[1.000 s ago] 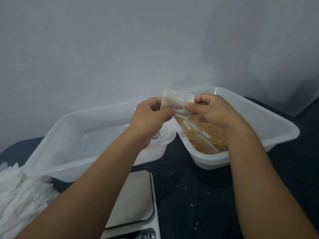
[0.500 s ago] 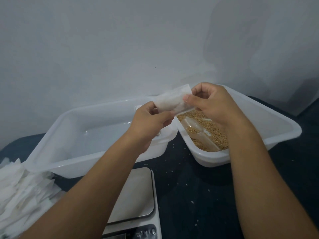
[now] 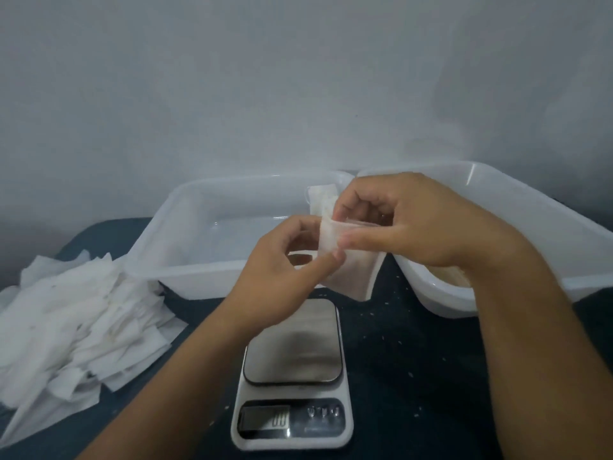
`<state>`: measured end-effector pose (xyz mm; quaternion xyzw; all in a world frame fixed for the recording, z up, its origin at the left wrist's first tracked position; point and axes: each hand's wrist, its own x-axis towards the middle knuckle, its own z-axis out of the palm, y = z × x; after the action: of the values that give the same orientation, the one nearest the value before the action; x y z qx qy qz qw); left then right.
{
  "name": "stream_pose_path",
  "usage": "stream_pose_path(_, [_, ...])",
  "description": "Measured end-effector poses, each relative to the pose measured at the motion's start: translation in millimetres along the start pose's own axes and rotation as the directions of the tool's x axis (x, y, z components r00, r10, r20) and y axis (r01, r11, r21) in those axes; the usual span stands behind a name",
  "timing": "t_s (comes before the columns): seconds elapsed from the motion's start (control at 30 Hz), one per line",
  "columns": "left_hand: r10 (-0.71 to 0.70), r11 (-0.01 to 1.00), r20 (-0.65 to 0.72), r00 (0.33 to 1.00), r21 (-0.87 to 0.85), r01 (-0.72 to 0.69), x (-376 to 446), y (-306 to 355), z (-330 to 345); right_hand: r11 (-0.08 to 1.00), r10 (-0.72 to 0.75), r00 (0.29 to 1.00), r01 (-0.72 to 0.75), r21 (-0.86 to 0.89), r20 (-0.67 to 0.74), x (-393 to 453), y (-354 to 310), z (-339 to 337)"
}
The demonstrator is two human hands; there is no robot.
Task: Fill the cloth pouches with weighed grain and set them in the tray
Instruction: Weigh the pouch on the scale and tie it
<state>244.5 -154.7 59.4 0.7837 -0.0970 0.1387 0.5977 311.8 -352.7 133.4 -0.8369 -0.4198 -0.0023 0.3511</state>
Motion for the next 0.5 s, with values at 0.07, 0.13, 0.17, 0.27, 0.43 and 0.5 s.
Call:
stream_pose_path(0.07, [0.01, 1.0, -0.008, 1.0, 0.022, -0.01, -9.1, 2.2, -9.6, 1.0, -0.02, 0.997, 0.021, -0.013, 0.078, 3.4, -6.3, 10.6])
stream_pose_path(0.13, [0.01, 1.0, -0.007, 1.0, -0.009, -0.01, -17.9, -1.0, -18.9, 0.999, -0.033, 0.992, 0.037, -0.027, 0.121, 6.9, -11.1, 20.1])
stream_pose_path(0.17, [0.001, 0.999, -0.014, 1.0, -0.041, -0.002, -21.9, -4.1, -23.7, 0.999, -0.031, 0.99, 0.035, -0.028, 0.139, 8.4, -12.7, 23.5])
stream_pose_path(0.27, [-0.079, 0.981, -0.086, 0.993, -0.181, 0.063, -34.8, -17.0, -35.5, 0.998, 0.015, 0.981, -0.004, -0.058, 0.192, 10.7, -14.5, 31.9])
stream_pose_path(0.43, [-0.199, 0.944, -0.178, 0.964, -0.298, 0.14, -51.4, -33.4, -45.8, 0.997, 0.014, 0.996, -0.007, -0.081, 0.092, 16.2, -20.7, 52.3])
stream_pose_path(0.5, [-0.205, 0.94, -0.196, 0.959, -0.311, 0.137, -54.9, -37.0, -46.8, 0.997, -0.017, 0.998, 0.021, -0.078, 0.056, 17.7, -24.0, 58.6])
